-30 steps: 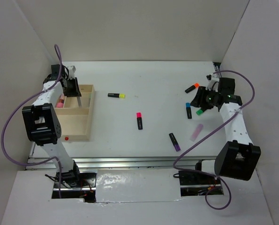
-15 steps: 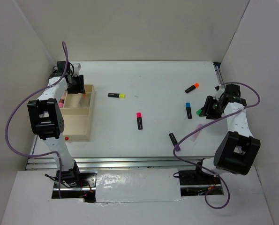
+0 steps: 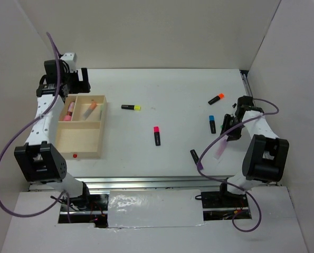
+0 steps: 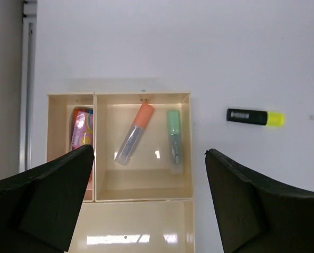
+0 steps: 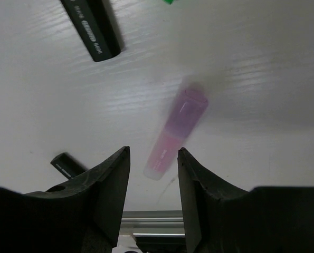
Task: Sort the stationery into containers
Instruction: Place the stationery into the container, then grab a piece of stationery with the right arm, then pass the stationery from the right arm to the left
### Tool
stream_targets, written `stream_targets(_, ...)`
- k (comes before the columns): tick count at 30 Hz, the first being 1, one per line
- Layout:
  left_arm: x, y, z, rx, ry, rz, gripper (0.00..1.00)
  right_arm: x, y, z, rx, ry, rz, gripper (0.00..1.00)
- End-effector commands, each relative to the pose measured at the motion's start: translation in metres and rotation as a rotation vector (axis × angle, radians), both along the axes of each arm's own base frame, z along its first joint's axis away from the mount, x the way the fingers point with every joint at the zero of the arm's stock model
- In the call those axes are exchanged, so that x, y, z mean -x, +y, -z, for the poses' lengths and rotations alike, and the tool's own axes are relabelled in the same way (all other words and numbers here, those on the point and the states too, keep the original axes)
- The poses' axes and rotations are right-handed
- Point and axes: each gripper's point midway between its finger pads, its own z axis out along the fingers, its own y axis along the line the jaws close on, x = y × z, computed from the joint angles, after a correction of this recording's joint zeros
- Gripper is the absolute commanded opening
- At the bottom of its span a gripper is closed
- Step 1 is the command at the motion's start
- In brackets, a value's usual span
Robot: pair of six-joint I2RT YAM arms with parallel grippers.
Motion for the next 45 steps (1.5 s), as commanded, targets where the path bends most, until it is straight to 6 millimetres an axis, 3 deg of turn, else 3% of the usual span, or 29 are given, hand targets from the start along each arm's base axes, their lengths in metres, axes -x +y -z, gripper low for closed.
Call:
stream_targets(1, 0.013, -0.010, -0.030, 0.037, -0.097, -0.001, 0.99, 0.010, -0.005, 0.017, 0.024, 0.102, 0.075, 0.48)
stream_targets(8, 0.046, -0.026, -0.078, 0.066, -0.271, 0.005, 0.99, 0.029, -0.004, 0.040, 0.056, 0.246, 0.115, 0.48)
stream_targets(12, 0.053, -0.029, -0.085, 0.085, -0.275, 0.001, 0.99, 0.036, 0.000, 0.054, 0.072, 0.303, 0.129, 0.47)
stream_targets(19, 0.055, -0.030, -0.077, 0.090, -0.251, 0.005, 0.99, 0.034, 0.003, 0.062, 0.057, 0.350, 0.120, 0.45)
stream_targets(21, 0.057, -0.034, -0.074, 0.099, -0.243, 0.023, 0.99, 0.035, 0.003, 0.063, 0.048, 0.357, 0.120, 0.38)
stream_targets(22, 0.059, -0.037, -0.070, 0.106, -0.235, 0.039, 0.99, 0.035, 0.003, 0.062, 0.049, 0.354, 0.114, 0.26)
stream_targets(25, 0.065, -0.054, -0.068, 0.144, -0.246, 0.128, 0.97, 0.027, 0.020, 0.052, -0.012, 0.305, 0.057, 0.01)
stream_targets(27, 0.077, -0.076, -0.077, 0.197, -0.272, 0.245, 0.94, 0.009, 0.037, 0.028, -0.054, 0.202, -0.012, 0.00)
stream_targets(29, 0.086, -0.095, -0.080, 0.267, -0.283, 0.331, 0.91, -0.013, 0.064, -0.009, -0.129, 0.066, -0.131, 0.00)
stream_targets(30, 0.097, -0.116, -0.084, 0.333, -0.277, 0.432, 0.90, -0.018, 0.083, -0.024, -0.157, 0.022, -0.204, 0.00)
stream_targets(33, 0.117, -0.151, -0.088, 0.461, -0.264, 0.553, 0.87, -0.039, 0.122, -0.087, -0.224, -0.190, -0.367, 0.00)
stream_targets(34, 0.126, -0.162, -0.090, 0.514, -0.258, 0.588, 0.87, -0.046, 0.138, -0.116, -0.236, -0.289, -0.421, 0.00)
stream_targets(37, 0.146, -0.193, -0.090, 0.577, -0.254, 0.653, 0.91, -0.058, 0.165, -0.165, -0.255, -0.442, -0.464, 0.00)
stream_targets(39, 0.159, -0.211, -0.088, 0.580, -0.260, 0.691, 0.90, -0.063, 0.177, -0.187, -0.286, -0.493, -0.424, 0.00)
stream_targets(42, 0.161, -0.228, -0.086, 0.544, -0.268, 0.694, 0.87, -0.075, 0.190, -0.221, -0.318, -0.587, -0.273, 0.00)
stream_targets(45, 0.155, -0.239, -0.076, 0.541, -0.239, 0.709, 0.84, -0.075, 0.224, -0.244, -0.370, -0.642, -0.250, 0.00)
